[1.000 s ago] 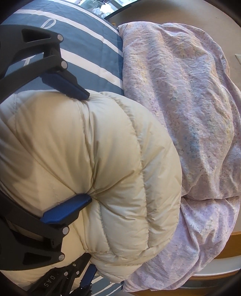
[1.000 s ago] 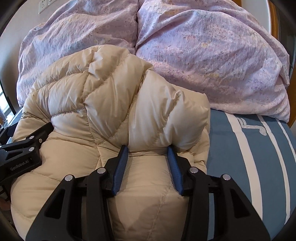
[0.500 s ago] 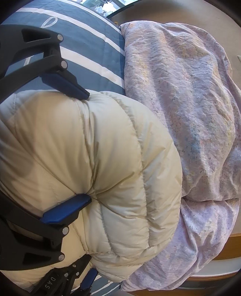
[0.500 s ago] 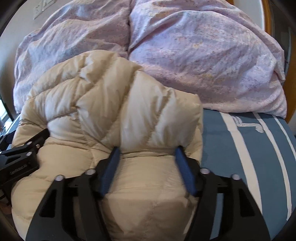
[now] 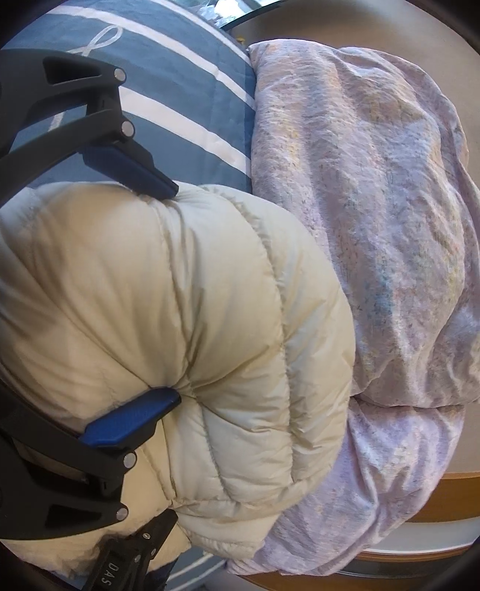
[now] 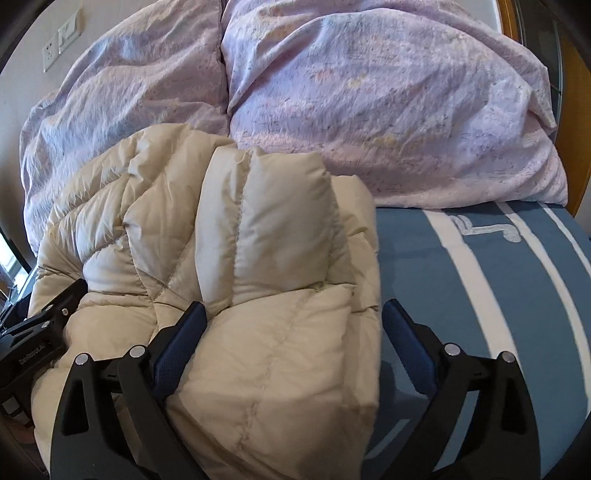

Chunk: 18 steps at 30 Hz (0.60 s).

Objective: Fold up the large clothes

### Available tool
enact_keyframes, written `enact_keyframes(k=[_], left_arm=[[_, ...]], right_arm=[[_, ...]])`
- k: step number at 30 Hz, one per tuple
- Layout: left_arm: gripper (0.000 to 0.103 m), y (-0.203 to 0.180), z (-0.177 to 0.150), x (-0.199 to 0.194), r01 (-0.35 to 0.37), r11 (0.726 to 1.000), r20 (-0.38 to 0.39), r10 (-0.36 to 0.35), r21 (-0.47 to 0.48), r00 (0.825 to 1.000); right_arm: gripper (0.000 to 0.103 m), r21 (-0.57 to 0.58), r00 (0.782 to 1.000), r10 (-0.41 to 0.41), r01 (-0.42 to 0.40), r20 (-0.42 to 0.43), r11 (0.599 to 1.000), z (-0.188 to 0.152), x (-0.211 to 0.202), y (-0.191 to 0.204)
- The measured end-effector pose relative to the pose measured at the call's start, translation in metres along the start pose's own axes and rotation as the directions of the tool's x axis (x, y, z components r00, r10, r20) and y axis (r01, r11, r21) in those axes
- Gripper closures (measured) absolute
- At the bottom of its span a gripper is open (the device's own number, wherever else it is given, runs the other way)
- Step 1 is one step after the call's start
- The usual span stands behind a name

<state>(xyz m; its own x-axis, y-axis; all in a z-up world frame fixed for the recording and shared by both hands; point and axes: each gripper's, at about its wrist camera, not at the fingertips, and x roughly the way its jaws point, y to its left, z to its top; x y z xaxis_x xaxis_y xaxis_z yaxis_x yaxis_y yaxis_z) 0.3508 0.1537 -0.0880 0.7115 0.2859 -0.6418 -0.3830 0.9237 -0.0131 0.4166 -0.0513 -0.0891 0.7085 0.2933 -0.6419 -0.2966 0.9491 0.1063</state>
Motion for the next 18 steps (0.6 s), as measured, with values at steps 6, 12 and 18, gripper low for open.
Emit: enact_keyframes(k=[6, 12, 18], left_arm=[[0.002, 0.015, -0.011, -0.050, 0.037, 0.999, -0.037, -0.037, -0.011, 0.999], [0.002, 0.022, -0.047, -0.130, 0.062, 0.998, -0.026, -0.062, 0.003, 0.998], [0.002, 0.024, -0.102, -0.185, 0.087, 0.996, -0.073, -0.090, -0.034, 0.993]], right_arm=[[0.001, -0.035, 0.998, 0.022, -0.020, 0.051, 0.999, -0.016, -0.067, -0.002], [0.001, -0.112, 0.991, 0.098, -0.088, 0.090, 0.990, -0.056, -0.141, 0.013], [0.001, -0.108, 0.983, 0.155, -0.144, 0.098, 0.984, -0.101, -0.183, 0.015]])
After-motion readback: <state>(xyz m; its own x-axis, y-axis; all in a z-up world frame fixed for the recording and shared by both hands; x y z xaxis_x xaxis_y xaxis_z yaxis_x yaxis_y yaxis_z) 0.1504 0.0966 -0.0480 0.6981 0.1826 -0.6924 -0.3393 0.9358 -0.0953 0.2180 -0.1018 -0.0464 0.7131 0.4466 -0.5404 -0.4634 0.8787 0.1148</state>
